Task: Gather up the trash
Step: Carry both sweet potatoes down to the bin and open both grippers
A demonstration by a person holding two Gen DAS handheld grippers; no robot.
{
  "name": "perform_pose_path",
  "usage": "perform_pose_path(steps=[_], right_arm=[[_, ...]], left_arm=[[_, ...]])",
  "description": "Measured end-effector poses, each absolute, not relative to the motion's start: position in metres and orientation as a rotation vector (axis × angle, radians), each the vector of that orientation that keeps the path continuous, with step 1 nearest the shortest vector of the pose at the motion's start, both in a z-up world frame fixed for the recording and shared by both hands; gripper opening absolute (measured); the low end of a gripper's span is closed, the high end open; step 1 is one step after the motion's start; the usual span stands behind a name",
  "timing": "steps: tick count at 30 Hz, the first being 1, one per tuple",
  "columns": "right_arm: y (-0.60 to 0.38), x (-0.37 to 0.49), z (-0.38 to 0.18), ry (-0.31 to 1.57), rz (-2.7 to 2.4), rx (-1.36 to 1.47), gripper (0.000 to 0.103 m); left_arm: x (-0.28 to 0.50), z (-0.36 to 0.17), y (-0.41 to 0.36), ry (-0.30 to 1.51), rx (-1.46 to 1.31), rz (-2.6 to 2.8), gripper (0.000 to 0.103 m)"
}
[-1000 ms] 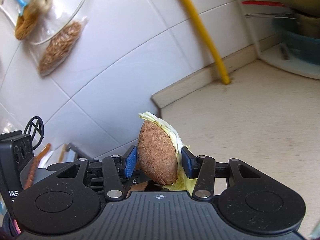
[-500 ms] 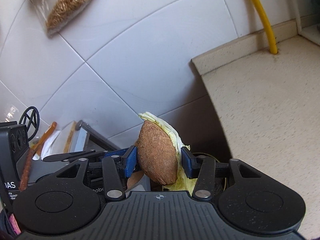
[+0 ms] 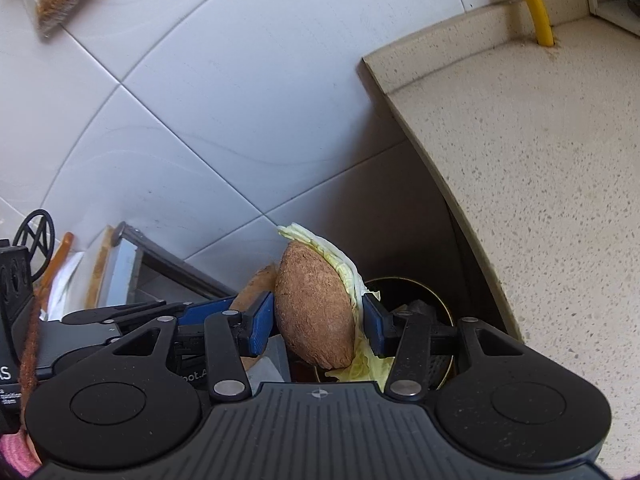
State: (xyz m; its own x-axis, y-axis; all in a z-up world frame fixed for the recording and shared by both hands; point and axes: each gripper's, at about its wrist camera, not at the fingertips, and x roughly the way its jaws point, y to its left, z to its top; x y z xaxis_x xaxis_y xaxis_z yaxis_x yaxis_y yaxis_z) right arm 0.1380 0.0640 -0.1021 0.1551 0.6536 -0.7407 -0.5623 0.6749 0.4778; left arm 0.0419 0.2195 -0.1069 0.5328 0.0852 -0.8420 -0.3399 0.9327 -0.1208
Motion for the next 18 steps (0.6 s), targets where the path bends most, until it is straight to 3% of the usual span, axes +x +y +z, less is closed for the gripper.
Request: perform_pose_path(steps=[18], right_arm=[[0.060,0.127,-0.103,1.094,0.834,0.108,0.059]], left_arm=[[0.030,-0.095,0.211,0.947,-0.248,0.231,0.041]])
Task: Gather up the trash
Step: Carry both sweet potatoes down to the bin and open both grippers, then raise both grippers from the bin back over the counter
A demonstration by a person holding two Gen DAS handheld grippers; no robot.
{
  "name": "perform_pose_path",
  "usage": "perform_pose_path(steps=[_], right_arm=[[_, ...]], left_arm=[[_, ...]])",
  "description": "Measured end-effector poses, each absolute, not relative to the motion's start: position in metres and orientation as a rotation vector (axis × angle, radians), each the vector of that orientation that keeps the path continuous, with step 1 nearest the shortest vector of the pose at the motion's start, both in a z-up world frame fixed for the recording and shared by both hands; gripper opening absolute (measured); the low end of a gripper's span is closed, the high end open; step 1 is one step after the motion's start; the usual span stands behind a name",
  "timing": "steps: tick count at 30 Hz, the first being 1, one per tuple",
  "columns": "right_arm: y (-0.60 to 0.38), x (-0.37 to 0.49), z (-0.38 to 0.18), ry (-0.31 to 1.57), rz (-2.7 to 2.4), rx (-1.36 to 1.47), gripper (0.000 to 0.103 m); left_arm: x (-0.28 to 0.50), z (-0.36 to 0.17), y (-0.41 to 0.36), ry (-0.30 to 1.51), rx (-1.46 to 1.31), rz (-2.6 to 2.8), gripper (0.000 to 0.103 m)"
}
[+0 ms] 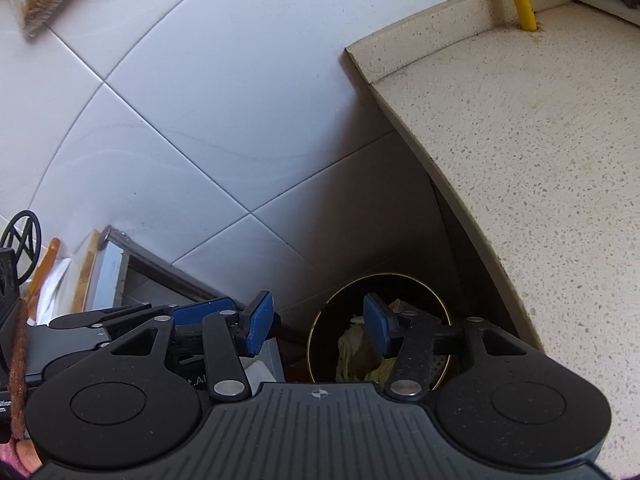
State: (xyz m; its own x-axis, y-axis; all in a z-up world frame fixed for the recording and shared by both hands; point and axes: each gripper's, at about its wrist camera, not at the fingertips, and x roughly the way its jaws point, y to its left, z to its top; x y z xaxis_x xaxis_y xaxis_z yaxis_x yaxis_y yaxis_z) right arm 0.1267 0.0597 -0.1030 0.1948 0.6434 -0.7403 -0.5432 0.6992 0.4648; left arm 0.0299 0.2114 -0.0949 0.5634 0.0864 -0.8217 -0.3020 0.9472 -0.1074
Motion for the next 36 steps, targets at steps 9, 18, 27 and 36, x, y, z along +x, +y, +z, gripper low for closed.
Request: perform_pose_path(steps=[9,18,27,36], right_arm=[[0.047,0.118,-0.090,1.057,0.801,0.119,0.060],[0.023,0.114,-0.075,1.009,0.756,0.130,0.065],[-0.021,0.114,-0.060,0.954,0.663,0.177,0.066],[-0.072,0.117,-0.048,0.907,0.551,0.227,0.067]], left_arm=[[0.029,-0.083,0.201,0.909,-0.217,0.197,0.041],[0.040,-0.071,0.180,0.882,-0.177,0.128,0.042],[0.060,-0.059,0.144,0.856,-0.130,0.025,0.043],[0.080,-0.046,0.098,0.831,-0.094,-0.086,0.047]])
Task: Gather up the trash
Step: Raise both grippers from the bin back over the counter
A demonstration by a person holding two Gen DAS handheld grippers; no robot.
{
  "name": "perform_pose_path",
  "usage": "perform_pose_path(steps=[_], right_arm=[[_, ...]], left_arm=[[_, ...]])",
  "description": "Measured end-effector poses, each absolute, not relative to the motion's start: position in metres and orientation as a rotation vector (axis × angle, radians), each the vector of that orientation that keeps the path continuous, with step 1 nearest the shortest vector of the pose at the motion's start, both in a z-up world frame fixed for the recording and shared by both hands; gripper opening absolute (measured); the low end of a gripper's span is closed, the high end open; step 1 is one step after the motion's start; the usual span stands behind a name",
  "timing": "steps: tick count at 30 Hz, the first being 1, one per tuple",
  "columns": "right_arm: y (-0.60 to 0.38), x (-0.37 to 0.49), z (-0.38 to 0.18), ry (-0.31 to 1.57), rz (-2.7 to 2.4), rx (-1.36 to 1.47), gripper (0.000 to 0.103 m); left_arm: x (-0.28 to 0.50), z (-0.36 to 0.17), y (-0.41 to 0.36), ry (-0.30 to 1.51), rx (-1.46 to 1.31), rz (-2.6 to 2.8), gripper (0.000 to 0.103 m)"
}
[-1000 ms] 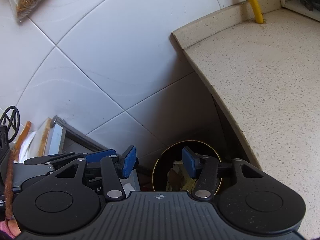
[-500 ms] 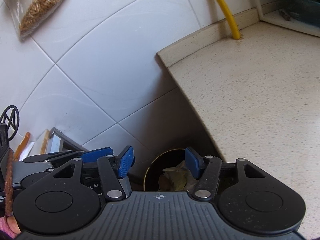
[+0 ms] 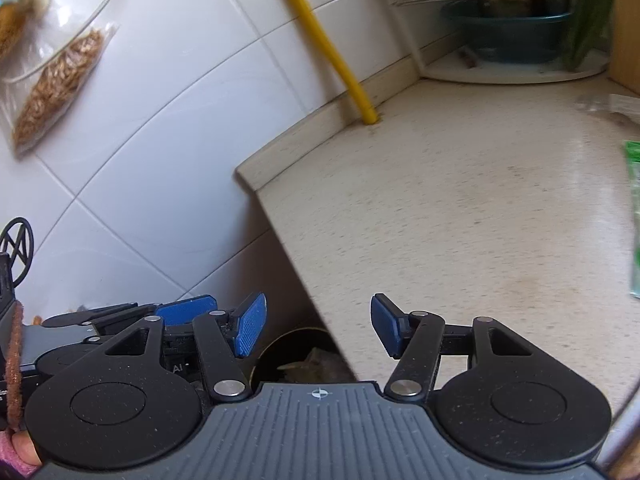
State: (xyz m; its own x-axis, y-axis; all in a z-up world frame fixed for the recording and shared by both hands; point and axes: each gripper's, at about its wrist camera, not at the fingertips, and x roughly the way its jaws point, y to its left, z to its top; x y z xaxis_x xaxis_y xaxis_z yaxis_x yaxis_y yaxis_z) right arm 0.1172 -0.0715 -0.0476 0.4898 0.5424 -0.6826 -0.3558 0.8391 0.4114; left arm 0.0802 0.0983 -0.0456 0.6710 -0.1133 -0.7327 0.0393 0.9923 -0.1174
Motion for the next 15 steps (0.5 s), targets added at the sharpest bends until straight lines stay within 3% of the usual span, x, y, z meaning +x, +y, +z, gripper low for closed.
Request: perform_pose_path(steps=[15], right_arm=[[-0.201,0.133,-0.032,0.823,0.265,0.298,0.069]], left_arm=[[0.136,-0.042,0.007,0.853,-0.067,-0.289,0.049]])
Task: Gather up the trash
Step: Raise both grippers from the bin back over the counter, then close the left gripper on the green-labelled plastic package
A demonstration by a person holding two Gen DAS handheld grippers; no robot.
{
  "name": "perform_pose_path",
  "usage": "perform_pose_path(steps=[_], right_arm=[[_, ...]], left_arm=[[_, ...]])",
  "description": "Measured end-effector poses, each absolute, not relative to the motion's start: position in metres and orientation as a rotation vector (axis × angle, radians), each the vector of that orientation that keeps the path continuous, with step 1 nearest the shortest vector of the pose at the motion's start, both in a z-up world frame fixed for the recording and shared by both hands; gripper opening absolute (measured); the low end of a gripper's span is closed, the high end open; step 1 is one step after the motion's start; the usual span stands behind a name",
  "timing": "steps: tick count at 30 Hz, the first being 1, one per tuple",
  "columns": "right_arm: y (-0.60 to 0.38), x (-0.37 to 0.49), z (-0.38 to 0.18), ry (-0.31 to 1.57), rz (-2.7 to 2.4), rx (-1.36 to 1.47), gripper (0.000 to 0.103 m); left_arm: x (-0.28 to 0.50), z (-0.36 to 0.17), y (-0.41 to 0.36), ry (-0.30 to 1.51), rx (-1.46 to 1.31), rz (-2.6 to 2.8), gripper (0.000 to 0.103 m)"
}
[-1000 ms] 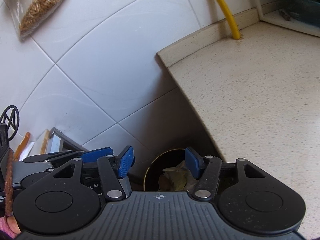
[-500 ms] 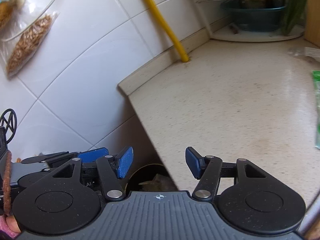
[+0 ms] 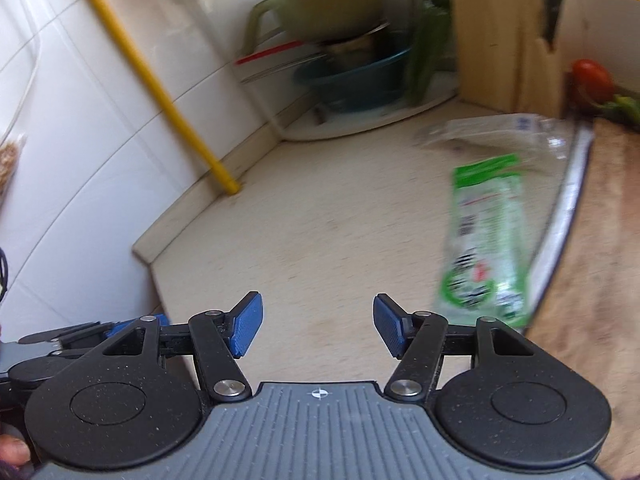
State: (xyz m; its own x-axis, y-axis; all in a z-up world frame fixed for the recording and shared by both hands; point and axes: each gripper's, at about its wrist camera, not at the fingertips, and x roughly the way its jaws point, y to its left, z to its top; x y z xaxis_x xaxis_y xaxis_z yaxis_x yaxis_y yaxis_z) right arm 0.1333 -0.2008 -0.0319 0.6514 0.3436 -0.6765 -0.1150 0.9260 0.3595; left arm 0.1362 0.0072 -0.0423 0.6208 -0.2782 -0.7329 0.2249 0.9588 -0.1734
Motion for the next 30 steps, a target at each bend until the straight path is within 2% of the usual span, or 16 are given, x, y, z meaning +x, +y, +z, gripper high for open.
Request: perform_pose_path(steps=[2,5,14,23,27,30], right_arm=[[-0.218,0.138,-0.031,0.817,0.228,0.304,0.073],[-0.243,0.146,-0.029,0.809,0.181,0.314,0.073],[-0.312,0.167,-0.030,0.787,0.073,0.343,0.073],[-0.362,0.188,-0.040,0.780,0.074,0.407,0.073],[-0.371,0.199,-0.042,0.780,0.109,0.427,0.073],[-0.375,0.208,-0.042,0.769,0.138,0.431,0.073]], left_arm=[[0.146,-0.042,-0.011,0.859,-0.067,-0.327,0.050],[0.161,-0.043,-0.041,0.864,-0.057,-0.382,0.056],[0.208,-0.055,-0.130,0.909,-0.043,-0.483,0.059],[0.232,-0.074,-0.183,0.963,0.034,-0.424,0.061],[0.236,-0.082,-0.183,0.956,0.043,-0.401,0.057],[0.233,-0.081,-0.181,0.951,0.069,-0.423,0.047]])
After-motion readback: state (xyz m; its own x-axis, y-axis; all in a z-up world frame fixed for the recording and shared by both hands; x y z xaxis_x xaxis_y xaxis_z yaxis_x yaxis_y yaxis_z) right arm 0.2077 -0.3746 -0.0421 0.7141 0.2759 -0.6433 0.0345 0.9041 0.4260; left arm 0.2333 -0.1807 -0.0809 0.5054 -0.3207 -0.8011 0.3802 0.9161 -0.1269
